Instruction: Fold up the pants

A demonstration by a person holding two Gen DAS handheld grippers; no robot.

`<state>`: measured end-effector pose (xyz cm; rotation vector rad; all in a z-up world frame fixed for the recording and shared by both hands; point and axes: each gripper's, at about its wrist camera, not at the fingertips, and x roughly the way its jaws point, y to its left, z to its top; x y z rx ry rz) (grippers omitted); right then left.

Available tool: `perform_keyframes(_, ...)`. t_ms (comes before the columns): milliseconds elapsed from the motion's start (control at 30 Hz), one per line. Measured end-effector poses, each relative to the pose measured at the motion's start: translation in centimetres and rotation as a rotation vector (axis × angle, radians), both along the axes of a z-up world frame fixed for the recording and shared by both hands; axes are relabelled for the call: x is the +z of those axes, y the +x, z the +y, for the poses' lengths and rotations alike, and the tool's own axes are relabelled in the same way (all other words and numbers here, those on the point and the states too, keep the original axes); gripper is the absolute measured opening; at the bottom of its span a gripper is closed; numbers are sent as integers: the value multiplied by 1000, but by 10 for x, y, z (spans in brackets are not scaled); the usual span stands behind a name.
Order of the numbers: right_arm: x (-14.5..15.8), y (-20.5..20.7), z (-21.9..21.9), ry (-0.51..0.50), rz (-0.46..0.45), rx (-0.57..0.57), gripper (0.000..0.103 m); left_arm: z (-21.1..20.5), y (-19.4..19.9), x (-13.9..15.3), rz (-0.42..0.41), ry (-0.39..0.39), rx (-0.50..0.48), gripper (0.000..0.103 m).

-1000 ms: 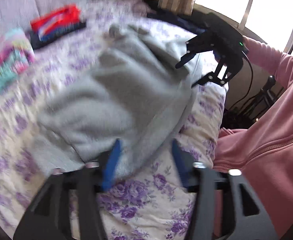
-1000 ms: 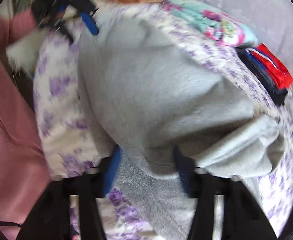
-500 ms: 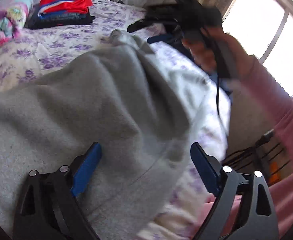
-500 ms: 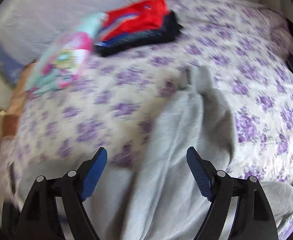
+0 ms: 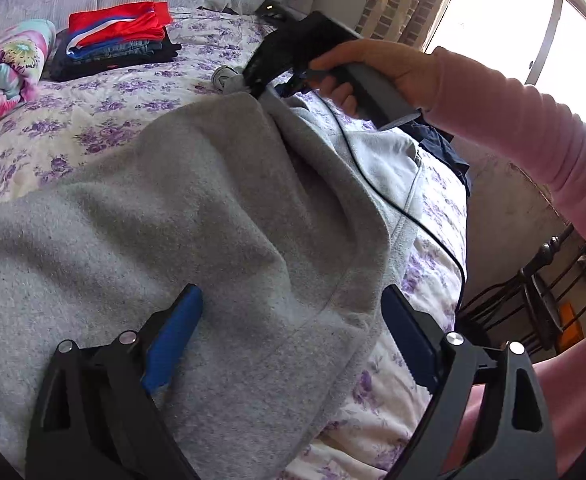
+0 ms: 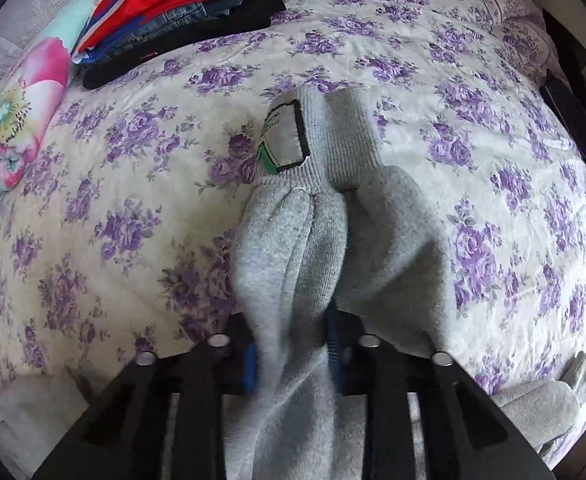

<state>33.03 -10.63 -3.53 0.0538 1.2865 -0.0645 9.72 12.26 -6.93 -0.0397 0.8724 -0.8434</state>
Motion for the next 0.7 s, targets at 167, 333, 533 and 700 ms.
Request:
perform_keyframes(167,60,-34,-42,225,-154,5,14,2,-2,1,-5,-5,1,88)
perform_keyframes(333,120,-107,-121,619,-407,-20,14,0,-3,1,-11,5,2,89)
perform_keyframes(533,77,-224,-232,1028,-676,-123,14,-2,-4,2,-27,19,2,91)
perform_keyframes(700,-60,-270,-291,1008,-493,-448,23,-6,-5,1,-39,48,9,91)
